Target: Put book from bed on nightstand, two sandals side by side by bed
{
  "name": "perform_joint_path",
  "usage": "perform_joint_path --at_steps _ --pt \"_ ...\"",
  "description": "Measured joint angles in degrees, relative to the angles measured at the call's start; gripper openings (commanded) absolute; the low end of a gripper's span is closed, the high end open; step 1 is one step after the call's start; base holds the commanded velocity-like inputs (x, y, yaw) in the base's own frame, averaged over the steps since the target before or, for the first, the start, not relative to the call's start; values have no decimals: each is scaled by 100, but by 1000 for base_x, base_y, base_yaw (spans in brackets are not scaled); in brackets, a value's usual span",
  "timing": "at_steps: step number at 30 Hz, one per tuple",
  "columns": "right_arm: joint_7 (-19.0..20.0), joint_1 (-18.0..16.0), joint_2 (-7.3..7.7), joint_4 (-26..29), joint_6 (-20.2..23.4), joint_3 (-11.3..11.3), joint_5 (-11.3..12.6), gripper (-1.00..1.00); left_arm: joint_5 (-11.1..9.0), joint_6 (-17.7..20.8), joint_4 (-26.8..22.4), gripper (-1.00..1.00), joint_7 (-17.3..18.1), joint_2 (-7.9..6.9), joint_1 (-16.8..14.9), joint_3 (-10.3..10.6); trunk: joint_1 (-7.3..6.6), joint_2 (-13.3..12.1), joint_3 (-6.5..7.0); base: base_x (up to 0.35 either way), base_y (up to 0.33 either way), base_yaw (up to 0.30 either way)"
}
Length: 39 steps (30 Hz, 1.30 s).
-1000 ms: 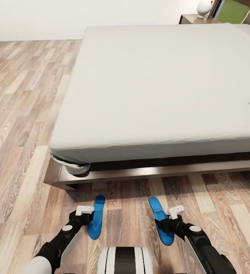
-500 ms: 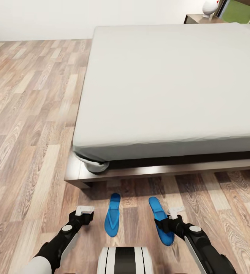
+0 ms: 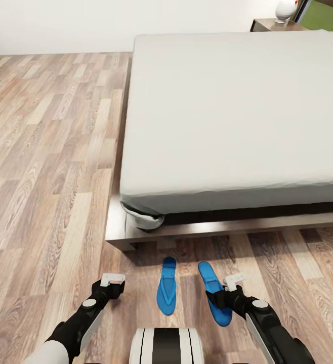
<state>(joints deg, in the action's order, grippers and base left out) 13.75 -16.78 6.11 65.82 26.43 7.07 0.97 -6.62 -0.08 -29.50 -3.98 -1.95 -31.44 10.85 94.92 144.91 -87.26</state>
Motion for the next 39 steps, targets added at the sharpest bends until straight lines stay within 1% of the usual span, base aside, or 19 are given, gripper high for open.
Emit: perform_joint_path --at_steps 11,24,31,33,34,35,36,37,38,39 --pt "-1 0 2 1 1 0 0 -100 9 0 2 100 -5 0 0 0 0 0 0 74 79 0" --pt "-4 0 0 -7 2 -1 0 -100 0 -16 1 100 -2 0 0 0 1 0 0 11 51 0" --pt "-4 1 0 -8 2 -1 0 -100 -45 30 -25 100 58 -45 -8 -40 1 0 0 0 4 0" --pt "-4 0 0 -7 2 -1 1 -100 -48 127 -31 100 88 -108 -11 -57 1 0 0 0 1 0" --pt "-6 0 0 -8 2 -3 0 -100 -61 330 -60 100 108 -232 -15 -66 1 0 0 0 0 0" --pt "-6 0 0 -8 2 -4 -1 -100 -70 483 -104 100 121 -323 -16 -67 1 0 0 0 0 0" --pt "-5 0 3 -8 1 -6 -5 -100 -82 840 -269 100 166 -514 -25 -69 0 0 0 0 0 0" --pt "-5 0 4 -11 1 -7 -5 -100 -115 1265 -574 100 237 -724 -32 -65 0 0 1 0 0 0" --pt "-5 0 5 -12 2 -8 -6 -100 -148 1511 -796 100 272 -829 -35 -60 0 0 1 0 0 0" --pt "-5 0 5 -13 1 -8 -5 -100 -206 2073 -1333 100 324 -1015 -38 -69 0 0 1 0 0 0"
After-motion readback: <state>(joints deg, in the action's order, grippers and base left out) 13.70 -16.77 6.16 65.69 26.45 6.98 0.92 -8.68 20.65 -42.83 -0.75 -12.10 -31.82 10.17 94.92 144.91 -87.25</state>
